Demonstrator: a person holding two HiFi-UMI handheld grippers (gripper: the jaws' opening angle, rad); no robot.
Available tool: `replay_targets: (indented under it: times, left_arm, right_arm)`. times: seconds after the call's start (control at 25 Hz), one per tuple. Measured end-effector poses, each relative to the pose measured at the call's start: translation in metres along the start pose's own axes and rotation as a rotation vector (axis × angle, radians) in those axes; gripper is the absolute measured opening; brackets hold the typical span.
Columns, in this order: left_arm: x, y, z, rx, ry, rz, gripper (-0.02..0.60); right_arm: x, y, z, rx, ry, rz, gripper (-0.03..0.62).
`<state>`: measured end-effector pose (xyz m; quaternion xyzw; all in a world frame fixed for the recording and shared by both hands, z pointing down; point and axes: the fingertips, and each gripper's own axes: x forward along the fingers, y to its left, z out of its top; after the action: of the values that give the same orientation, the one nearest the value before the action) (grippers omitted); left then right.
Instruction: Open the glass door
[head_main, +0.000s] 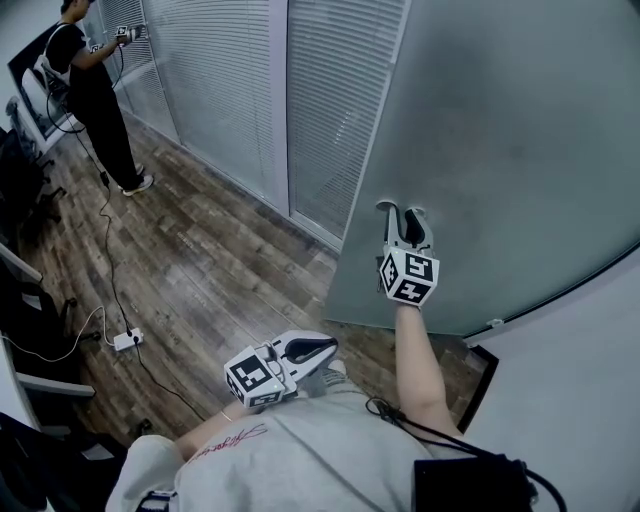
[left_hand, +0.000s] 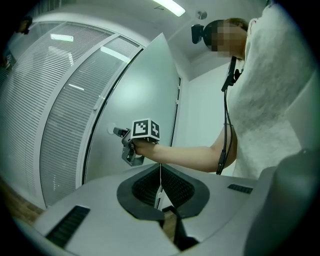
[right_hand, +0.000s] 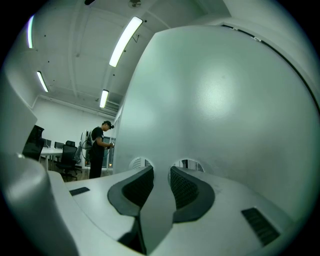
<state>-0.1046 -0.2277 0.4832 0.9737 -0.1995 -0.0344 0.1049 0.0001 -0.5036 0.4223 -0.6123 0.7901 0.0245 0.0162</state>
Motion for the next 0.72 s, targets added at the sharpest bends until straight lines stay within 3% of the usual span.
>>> replay_targets:
  times: [0.32, 0.72]
  left_arm:
    - [0.003, -0.023, 0.000, 0.033, -0.006, -0.022, 0.018]
    - [0.002, -0.070, -0.007, 0.030, -0.020, 0.017, 0.018]
  right_arm:
    - [-0.037, 0.012, 0.001, -0.002, -0.003, 0.033, 0.114]
    - [-0.085, 0.028, 0.003, 0.005, -0.003, 0.076, 0.114]
